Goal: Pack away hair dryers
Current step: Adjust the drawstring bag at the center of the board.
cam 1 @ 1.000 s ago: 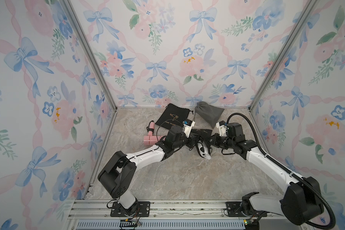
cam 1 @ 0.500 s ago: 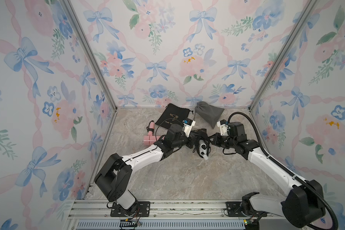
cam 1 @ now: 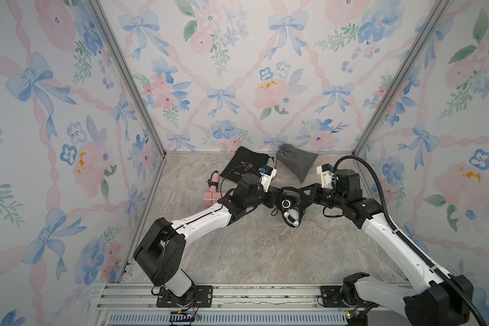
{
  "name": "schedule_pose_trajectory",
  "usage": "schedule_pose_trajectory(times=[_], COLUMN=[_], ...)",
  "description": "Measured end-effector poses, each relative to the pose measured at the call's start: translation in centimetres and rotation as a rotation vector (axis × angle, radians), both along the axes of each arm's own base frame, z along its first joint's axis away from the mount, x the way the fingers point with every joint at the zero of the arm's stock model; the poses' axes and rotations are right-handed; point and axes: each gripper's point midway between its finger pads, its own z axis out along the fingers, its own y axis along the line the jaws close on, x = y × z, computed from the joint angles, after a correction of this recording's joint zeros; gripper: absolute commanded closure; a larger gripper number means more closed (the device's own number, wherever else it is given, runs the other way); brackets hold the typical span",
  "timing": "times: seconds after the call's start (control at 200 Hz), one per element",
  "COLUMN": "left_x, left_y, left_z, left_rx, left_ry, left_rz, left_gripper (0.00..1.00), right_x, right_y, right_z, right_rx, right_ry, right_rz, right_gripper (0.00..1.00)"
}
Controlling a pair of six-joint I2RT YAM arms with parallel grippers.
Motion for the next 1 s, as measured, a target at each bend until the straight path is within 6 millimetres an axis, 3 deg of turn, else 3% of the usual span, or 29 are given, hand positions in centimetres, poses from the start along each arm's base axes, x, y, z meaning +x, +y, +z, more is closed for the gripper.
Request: schedule_pose_trajectory(times=[0.145,0.24,0.63,1.0], left_x=[-0.3,-0.3,0.2,-0.1], left_y=[-0.4,-0.6,0.0,0.3], left_z=[2.7,3.4,2.8,1.6], left_rx=[-0.029,-0.034,-0.012,0.021], left_ry=[-0.018,-0.020,0.003,0.037], left_rz=[-0.030,-0.037,-0.020,-0.020], left_gripper=[1.00,1.00,1.00,1.00], right_x=[0.5,0.6,0.4,2.1], right_y=[0.0,0.2,-0.1,0.5], right_z=[-0.6,-0.3,0.9,-2.2], right_rx=[0.013,0.021,0.037,0.001], right_ry=[0.018,0.009,-0.015,0.041], right_rz=[0.001,0.008,-0.002,0.048], right_gripper=[1.00,1.00,1.00,1.00])
